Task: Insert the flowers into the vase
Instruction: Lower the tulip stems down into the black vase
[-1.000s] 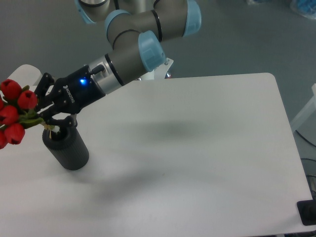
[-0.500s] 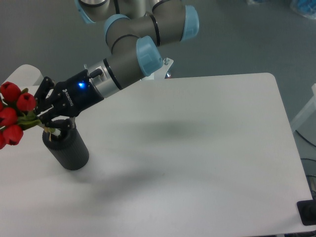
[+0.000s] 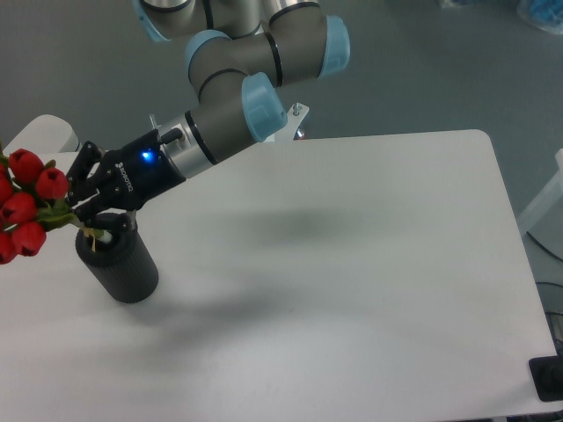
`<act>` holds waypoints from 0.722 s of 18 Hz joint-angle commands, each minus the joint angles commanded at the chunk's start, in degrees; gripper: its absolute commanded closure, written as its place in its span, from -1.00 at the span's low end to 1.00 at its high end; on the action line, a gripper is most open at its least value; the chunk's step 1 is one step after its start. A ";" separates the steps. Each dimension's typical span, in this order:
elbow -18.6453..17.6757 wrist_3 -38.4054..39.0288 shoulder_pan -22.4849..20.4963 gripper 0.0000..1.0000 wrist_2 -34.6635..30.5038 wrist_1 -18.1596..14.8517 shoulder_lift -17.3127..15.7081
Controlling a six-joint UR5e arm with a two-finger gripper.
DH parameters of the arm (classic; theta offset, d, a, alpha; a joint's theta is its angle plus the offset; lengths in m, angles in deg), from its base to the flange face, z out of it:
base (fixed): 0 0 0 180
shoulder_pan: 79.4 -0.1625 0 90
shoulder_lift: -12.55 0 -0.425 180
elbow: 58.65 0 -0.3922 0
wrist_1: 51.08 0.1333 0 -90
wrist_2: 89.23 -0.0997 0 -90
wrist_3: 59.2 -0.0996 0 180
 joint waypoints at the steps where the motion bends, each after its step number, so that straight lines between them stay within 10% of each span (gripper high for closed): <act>1: -0.53 -0.44 0.00 0.69 -0.09 0.09 0.00; 13: -4.04 -7.72 0.44 0.47 -3.34 0.09 1.23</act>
